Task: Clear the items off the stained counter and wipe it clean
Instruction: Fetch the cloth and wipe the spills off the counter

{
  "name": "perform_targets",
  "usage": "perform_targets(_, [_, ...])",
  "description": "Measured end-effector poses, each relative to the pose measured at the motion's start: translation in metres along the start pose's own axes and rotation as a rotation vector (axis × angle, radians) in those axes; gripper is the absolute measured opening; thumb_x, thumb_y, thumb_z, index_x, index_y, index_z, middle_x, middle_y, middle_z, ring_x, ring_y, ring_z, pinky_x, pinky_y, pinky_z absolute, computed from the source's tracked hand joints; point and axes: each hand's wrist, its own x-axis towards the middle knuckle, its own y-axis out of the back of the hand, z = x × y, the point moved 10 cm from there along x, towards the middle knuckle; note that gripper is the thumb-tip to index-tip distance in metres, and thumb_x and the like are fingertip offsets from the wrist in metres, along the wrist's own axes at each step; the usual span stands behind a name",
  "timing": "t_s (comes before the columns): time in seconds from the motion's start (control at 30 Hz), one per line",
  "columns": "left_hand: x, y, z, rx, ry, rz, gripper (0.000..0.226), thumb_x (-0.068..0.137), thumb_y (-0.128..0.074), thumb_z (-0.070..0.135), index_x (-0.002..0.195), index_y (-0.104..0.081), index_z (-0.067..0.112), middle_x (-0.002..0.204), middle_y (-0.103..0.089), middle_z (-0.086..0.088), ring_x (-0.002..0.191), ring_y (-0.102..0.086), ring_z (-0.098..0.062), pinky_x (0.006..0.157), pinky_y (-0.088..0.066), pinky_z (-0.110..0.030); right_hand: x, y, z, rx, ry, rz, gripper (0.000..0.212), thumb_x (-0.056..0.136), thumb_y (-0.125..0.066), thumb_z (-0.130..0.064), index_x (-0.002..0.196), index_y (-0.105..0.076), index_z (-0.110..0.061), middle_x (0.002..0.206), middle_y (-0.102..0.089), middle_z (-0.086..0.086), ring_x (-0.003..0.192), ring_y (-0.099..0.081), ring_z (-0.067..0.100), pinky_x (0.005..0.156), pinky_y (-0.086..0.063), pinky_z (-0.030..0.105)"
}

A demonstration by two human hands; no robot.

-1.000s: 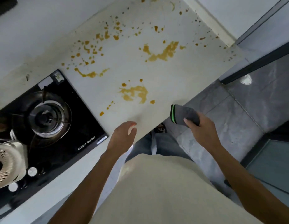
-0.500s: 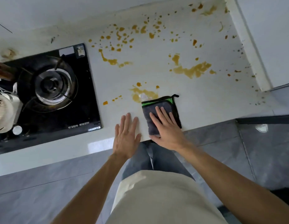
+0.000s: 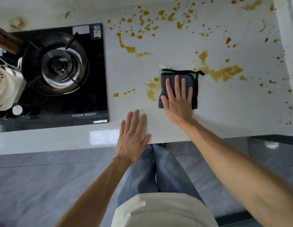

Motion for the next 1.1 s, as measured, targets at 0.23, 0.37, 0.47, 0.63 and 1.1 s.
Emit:
perform_targets(0.23, [-0.004,-0.005,-0.005,0.017,0.067,-0.014,0.078,0.105,-0.035,0.062,0.168,-0.004,0.029,0.177,0.007,-0.001,0.164,0.009,-0.029,0.129,-0.009,-0.063,-0.071,-0.02,-0.015,-0.047,0.166,0.016,0.068,0.108,-0.032,-0.051,0.169,-0.014,-0.025,0.176,-0.007,0.011,0.162,-0.007,0.035,0.127,-0.014,0.062])
perform_targets(0.37, [-0.011,0.0,-0.014,0.007,0.151,0.0,0.079,0.104,-0.038,0.064,0.168,-0.012,0.026,0.177,0.002,-0.007,0.164,0.003,-0.033,0.127,-0.014,-0.065,-0.086,-0.019,-0.021,-0.025,0.242,0.03,0.073,0.1,-0.047,-0.055,0.166,-0.028,-0.029,0.175,-0.017,0.009,0.161,-0.017,0.033,0.125,-0.02,0.058])
perform_targets(0.47, [-0.014,-0.001,-0.016,0.009,0.165,-0.001,0.078,0.104,-0.035,0.066,0.168,-0.01,0.028,0.177,0.004,-0.006,0.164,0.005,-0.033,0.126,-0.012,-0.065,-0.056,-0.015,-0.035,-0.034,0.329,0.025,0.076,0.094,-0.053,-0.056,0.164,-0.033,-0.031,0.175,-0.018,0.007,0.162,-0.014,0.03,0.128,-0.014,0.057])
perform_targets(0.63, [-0.013,-0.003,-0.019,0.002,0.175,0.009,0.078,0.104,-0.034,0.067,0.168,-0.007,0.031,0.177,0.008,-0.001,0.164,0.009,-0.029,0.127,-0.007,-0.062,0.018,-0.002,-0.056,-0.049,0.309,0.05,0.075,0.099,-0.043,-0.059,0.167,-0.024,-0.032,0.177,-0.009,0.005,0.163,-0.007,0.033,0.129,-0.006,0.059])
perform_targets(1.1, [-0.016,0.002,-0.028,-0.064,0.17,0.014,0.08,0.101,-0.045,0.061,0.168,-0.013,0.029,0.178,0.003,0.001,0.165,0.004,-0.026,0.131,-0.015,-0.057,-0.009,-0.005,-0.059,-0.081,0.353,0.048,0.074,0.098,-0.04,-0.068,0.164,-0.029,-0.037,0.176,-0.017,0.002,0.161,-0.02,0.029,0.122,-0.025,0.055])
